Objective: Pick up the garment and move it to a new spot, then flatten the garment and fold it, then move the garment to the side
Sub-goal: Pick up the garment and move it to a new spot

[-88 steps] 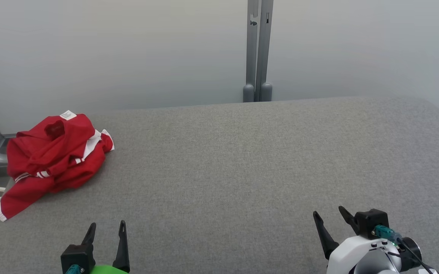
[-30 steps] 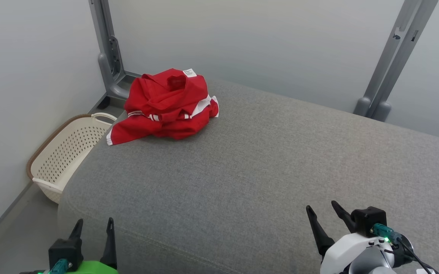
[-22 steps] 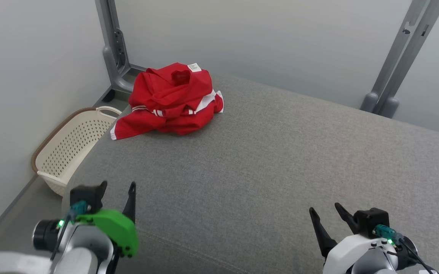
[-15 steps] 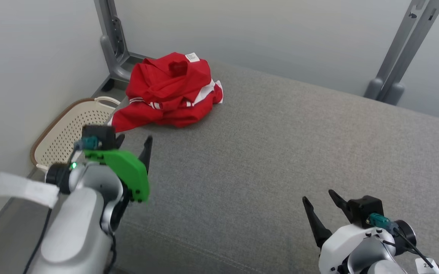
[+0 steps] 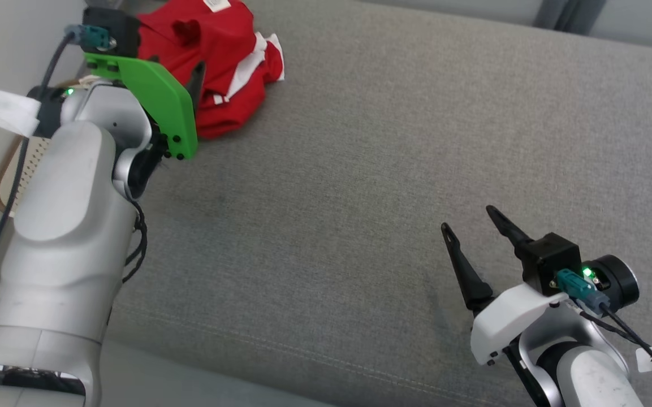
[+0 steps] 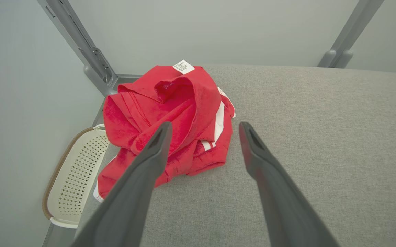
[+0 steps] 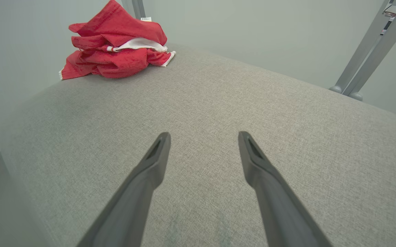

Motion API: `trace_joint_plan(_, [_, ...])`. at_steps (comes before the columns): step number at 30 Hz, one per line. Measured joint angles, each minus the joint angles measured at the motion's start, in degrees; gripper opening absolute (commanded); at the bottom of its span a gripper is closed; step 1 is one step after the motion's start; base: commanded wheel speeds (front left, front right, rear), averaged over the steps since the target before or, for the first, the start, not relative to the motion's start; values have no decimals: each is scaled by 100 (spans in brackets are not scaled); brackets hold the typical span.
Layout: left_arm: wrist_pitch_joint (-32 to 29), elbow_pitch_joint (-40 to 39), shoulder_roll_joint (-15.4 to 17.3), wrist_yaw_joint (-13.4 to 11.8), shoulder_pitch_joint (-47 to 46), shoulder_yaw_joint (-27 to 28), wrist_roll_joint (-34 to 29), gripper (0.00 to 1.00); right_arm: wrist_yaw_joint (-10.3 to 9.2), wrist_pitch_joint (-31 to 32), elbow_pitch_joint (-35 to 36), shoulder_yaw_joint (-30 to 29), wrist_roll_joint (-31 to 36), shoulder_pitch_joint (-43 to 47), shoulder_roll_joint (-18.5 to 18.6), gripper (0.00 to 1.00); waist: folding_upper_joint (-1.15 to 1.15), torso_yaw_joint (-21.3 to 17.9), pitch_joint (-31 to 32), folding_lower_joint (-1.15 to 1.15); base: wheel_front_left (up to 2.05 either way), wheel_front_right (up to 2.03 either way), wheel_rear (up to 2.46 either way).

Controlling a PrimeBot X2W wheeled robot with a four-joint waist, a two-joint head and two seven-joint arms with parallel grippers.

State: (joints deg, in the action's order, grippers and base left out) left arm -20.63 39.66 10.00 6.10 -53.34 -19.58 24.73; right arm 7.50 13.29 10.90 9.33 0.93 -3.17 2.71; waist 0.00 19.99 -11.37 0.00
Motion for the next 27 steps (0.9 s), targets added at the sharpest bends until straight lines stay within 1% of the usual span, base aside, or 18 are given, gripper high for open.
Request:
trace_joint_plan(4, [2, 452, 57, -11, -405, 80, 51, 100, -1, 130, 313, -5, 40, -45, 4, 100, 0, -194, -455, 0, 0, 0, 0])
trace_joint_plan(10, [275, 1087, 396, -275, -742, 233, -29, 100, -1, 227, 527, 60, 31, 0, 4, 100, 0, -553, -974, 1, 0, 0, 0])
trace_joint_plan(11, [313, 1188, 456, -316, -767, 234, -69, 100, -1, 231, 556, 59, 34, 25, 4, 100, 0, -628, -1031, 1, 0, 0, 0])
trace_joint_plan(12, [390, 1379, 538, -359, -828, 304, -31, 100, -1, 253, 616, 44, 33, 86, 7, 100, 0, -788, -1127, 1, 0, 0, 0])
trace_joint_plan(16, [553, 1712, 548, -359, -923, 349, 35, 100, -1, 268, 675, -2, 30, 210, 9, 100, 0, -1039, -1325, 0, 0, 0, 0])
trace_joint_plan(17, [619, 1770, 542, -376, -940, 336, 27, 47, -1, 268, 675, 0, 26, 227, 8, 100, 0, -1079, -1374, 0, 0, 0, 0])
trace_joint_plan(18, [670, 1811, 530, -386, -959, 325, 18, 0, -1, 267, 671, 2, 18, 232, 8, 100, 0, -1114, -1420, 0, 0, 0, 0])
trace_joint_plan(22, [780, 1993, 439, -352, -1004, 261, 16, 0, -1, 197, 572, 54, -87, 224, 8, 100, 0, -1210, -1465, 0, 0, 0, 0])
trace_joint_plan(27, [983, 2064, 463, -307, -1165, 127, -78, 0, -1, 79, 319, 191, -264, 163, 8, 100, 0, -1234, -1264, 0, 0, 0, 0])
